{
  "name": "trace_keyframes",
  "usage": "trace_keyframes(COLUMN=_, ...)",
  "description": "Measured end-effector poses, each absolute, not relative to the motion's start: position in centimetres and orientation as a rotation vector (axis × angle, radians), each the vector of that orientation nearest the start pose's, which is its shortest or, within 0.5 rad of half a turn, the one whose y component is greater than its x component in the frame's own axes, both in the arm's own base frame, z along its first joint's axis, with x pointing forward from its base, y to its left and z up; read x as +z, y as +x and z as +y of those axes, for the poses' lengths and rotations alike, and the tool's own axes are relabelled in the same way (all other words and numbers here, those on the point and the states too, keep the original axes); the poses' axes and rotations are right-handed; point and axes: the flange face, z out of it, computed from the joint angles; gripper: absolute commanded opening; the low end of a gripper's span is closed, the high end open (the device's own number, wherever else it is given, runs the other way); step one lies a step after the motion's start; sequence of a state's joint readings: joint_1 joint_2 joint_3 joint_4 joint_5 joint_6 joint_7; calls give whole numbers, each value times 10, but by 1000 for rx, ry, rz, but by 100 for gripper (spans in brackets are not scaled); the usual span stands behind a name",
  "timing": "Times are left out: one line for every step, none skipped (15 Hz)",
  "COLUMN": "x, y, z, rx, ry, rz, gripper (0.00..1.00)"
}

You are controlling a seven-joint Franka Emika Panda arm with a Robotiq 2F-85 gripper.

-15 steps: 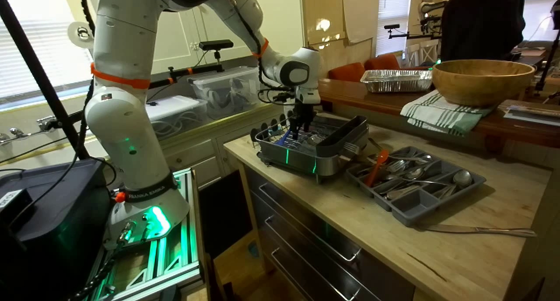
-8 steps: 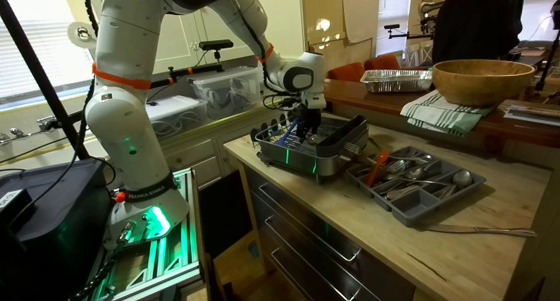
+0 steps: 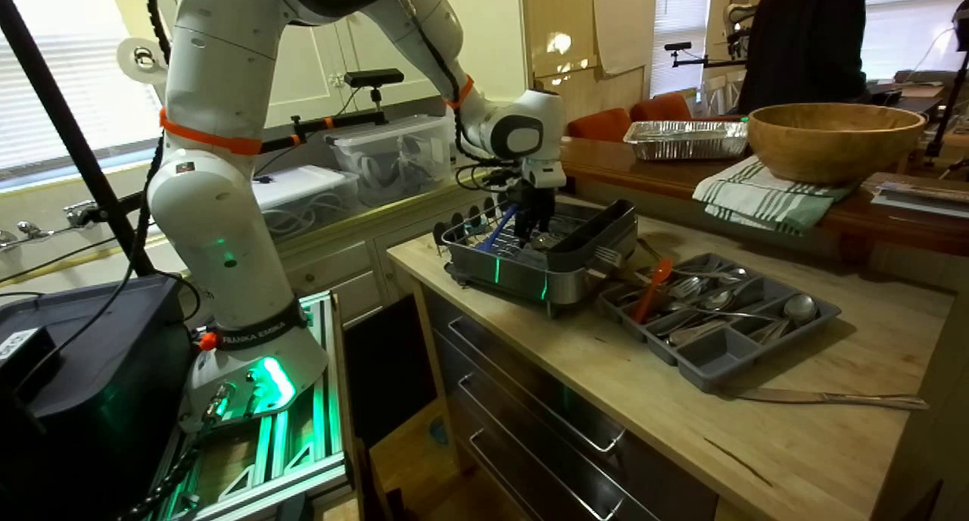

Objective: Turn the dish rack to the left

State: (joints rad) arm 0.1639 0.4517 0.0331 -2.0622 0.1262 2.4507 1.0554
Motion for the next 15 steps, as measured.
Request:
trace_keyframes(x=207, y=574, z=115, rx=163, ry=-2752, rz=1426, gripper=93)
trace_keyframes(x=207, y=574, z=116, rx=165, ry=-2755, rz=1416, gripper=72)
trace_keyframes(x=206, y=573, z=117, rx=167, ry=-2762, rz=1402, gripper=70)
trace_keyframes(x=206, y=572, z=117, rx=172, ry=-2767, rz=1397, gripper=62)
trace_keyframes(x=205, y=571, z=116, rx=182, ry=-2769, rz=1396, gripper=55)
trace_keyframes(x=204, y=570, z=115, rx=193, ry=-2768, rz=1396, gripper=48)
trace_keyframes(x=204, y=570, z=114, rx=202, ry=-2759, rz=1404, gripper=48)
trace_keyframes(x=203, y=570, z=114, rx=211, ry=-2749, rz=1408, gripper=46)
trace_keyframes(x=202, y=570, z=113, rx=224, ry=-2737, rz=1409, gripper=45)
trace_keyframes(x=202, y=570, z=113, rx=235, ry=-2724, rz=1410, gripper=44)
trace_keyframes(x=200, y=570, z=112, rx=247, ry=-2711, rz=1412, gripper=42)
trace_keyframes(x=198, y=570, z=112, rx=258, ry=-2703, rz=1415, gripper=39)
trace_keyframes(x=195, y=570, z=112, rx=268, ry=-2699, rz=1414, gripper=36)
trace_keyframes(x=193, y=569, z=111, rx=277, ry=-2697, rz=1413, gripper=35)
trace_keyframes(x=192, y=569, z=111, rx=280, ry=-2695, rz=1413, gripper=35)
